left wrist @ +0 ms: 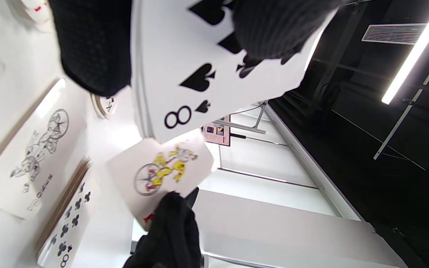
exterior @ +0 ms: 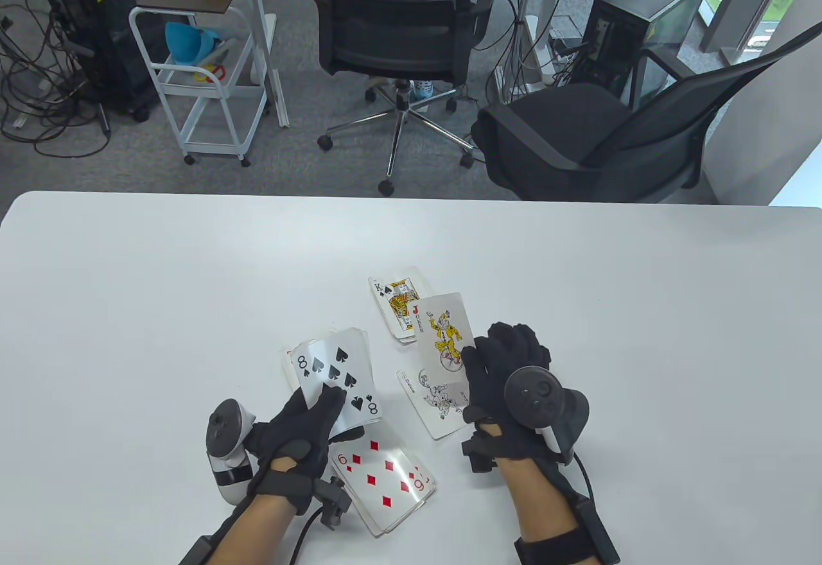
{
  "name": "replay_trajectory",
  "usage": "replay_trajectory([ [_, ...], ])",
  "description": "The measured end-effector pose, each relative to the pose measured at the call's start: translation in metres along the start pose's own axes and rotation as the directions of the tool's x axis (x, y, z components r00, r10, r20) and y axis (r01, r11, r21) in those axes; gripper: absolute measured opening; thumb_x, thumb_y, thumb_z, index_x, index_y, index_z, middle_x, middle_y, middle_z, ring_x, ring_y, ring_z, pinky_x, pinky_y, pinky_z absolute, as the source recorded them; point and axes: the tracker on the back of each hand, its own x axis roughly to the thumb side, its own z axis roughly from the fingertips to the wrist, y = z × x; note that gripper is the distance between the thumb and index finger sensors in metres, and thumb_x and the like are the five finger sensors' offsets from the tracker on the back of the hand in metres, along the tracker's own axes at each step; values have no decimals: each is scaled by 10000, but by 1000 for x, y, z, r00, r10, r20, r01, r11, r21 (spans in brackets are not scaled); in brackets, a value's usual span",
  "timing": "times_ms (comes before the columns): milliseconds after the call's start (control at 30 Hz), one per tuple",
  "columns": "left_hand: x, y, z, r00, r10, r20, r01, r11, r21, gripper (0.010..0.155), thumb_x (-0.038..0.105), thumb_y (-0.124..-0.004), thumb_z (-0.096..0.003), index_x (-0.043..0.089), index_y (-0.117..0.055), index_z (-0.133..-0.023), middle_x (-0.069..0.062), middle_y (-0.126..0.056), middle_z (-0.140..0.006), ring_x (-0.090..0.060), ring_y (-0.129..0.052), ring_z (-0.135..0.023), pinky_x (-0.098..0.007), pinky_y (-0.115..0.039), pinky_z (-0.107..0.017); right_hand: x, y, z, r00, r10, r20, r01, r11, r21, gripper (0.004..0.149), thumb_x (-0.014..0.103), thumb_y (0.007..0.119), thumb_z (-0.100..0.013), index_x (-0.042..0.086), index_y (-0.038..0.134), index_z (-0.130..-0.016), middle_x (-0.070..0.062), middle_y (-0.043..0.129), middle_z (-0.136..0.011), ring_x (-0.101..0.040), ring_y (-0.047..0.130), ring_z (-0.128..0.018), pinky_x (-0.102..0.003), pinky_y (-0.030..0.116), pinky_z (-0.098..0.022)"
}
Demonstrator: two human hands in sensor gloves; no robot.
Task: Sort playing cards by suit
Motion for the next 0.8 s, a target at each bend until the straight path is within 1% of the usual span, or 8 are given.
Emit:
replay_trajectory([
  [133, 0, 0, 0, 1000, 7, 4, -7, 1000, -2, 495, 445, -798, -539, 241, -716, -981, -2, -893, -924, -258, -997, -764, -392, -938, -487, 1, 13, -3, 995, 99, -22, -92, 972, 218, 369, 361, 836, -552, 139, 842, -847, -199, 541, -1096, -521, 327, -1058, -765, 266, -681],
  [200, 0, 1, 0, 1000, 9, 6, -9, 1000, -1, 495, 445, -799, -538, 241, -715, -981, -2, -893, -924, -259, -997, -764, -393, -939, -485, 3, 26, -3, 989, 143, -44, -119, 930, 348, 373, 351, 848, -553, 121, 847, -846, -211, 531, -1095, -525, 316, -1055, -766, 257, -679],
  [267, 1, 2, 0, 1000, 10, 5, -10, 1000, -1, 495, 445, -798, -538, 241, -715, -981, -1, -893, -924, -260, -997, -764, -393, -938, -486, 5, 40, -2, 973, 228, -41, -191, 891, 413, 373, 345, 858, -556, 112, 846, -847, -218, 516, -1097, -528, 299, -1055, -765, 242, -680],
  [333, 1, 2, 0, 1000, 10, 5, -10, 1000, -1, 495, 446, -798, -539, 241, -714, -982, -2, -892, -924, -261, -995, -766, -394, -938, -486, 7, 52, 1, 925, 379, -22, -340, 852, 398, 389, 341, 873, -551, 91, 836, -846, -224, 521, -1093, -530, 306, -1053, -763, 240, -682],
  [400, 1, 1, 0, 1000, 11, 6, -11, 1000, -6, 495, 445, -798, -539, 240, -714, -982, -2, -893, -924, -261, -996, -765, -392, -938, -487, 10, 64, 2, 832, 554, 36, -527, 768, 364, 401, 354, 874, -550, 94, 820, -850, -220, 507, -1101, -527, 315, -1054, -761, 251, -683],
  [533, 0, 0, 0, 1000, 10, 5, -9, 1000, -13, 496, 445, -798, -539, 240, -714, -982, -4, -892, -924, -260, -996, -764, -393, -938, -486, 15, 74, 4, 779, 625, 40, -597, 722, 350, 435, 353, 886, -552, 88, 770, -876, -214, 491, -1106, -523, 304, -1056, -754, 246, -691],
  [667, 0, 1, 0, 1000, 14, 2, -14, 1000, -13, 497, 446, -798, -539, 239, -713, -982, -5, -891, -925, -262, -996, -763, -395, -937, -486, 17, 73, 5, 769, 637, 52, -619, 721, 312, 462, 366, 917, -536, 120, 736, -883, -206, 488, -1107, -521, 311, -1056, -751, 255, -695],
  [800, -1, 0, 0, 1000, 22, 0, -22, 1000, -19, 499, 453, -790, -541, 237, -711, -984, -7, -890, -924, -264, -994, -764, -395, -935, -486, 23, 60, 8, 824, 563, 57, -558, 792, 246, 456, 382, 886, -543, 124, 730, -885, -203, 496, -1102, -517, 319, -1055, -752, 257, -692],
])
